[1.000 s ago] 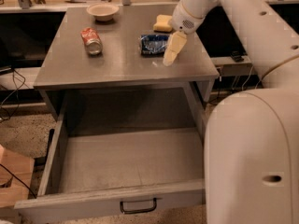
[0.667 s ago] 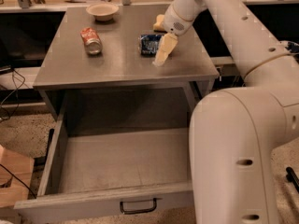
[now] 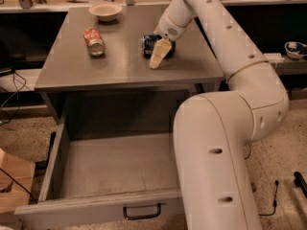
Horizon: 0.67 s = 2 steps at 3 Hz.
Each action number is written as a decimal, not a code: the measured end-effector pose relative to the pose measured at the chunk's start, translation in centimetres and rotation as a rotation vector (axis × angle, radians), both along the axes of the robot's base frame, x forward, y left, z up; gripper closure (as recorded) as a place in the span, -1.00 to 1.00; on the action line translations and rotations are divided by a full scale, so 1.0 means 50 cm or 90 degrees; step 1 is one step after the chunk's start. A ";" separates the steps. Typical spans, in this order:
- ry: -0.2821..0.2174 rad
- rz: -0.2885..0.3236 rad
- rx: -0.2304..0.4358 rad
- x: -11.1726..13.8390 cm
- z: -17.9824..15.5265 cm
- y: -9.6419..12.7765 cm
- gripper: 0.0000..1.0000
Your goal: Place pepsi can into top drawer
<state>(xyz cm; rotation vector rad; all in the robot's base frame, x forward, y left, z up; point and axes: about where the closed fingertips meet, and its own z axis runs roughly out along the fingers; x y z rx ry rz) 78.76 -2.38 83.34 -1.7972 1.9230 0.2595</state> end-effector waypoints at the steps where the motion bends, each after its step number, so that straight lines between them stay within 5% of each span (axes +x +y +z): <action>1: -0.003 0.002 -0.005 0.007 0.001 0.002 -0.16; 2: -0.003 0.002 -0.005 0.007 0.007 0.002 0.30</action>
Offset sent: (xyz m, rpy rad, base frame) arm 0.0021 -0.0104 0.0210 -0.0368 -0.0104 0.0106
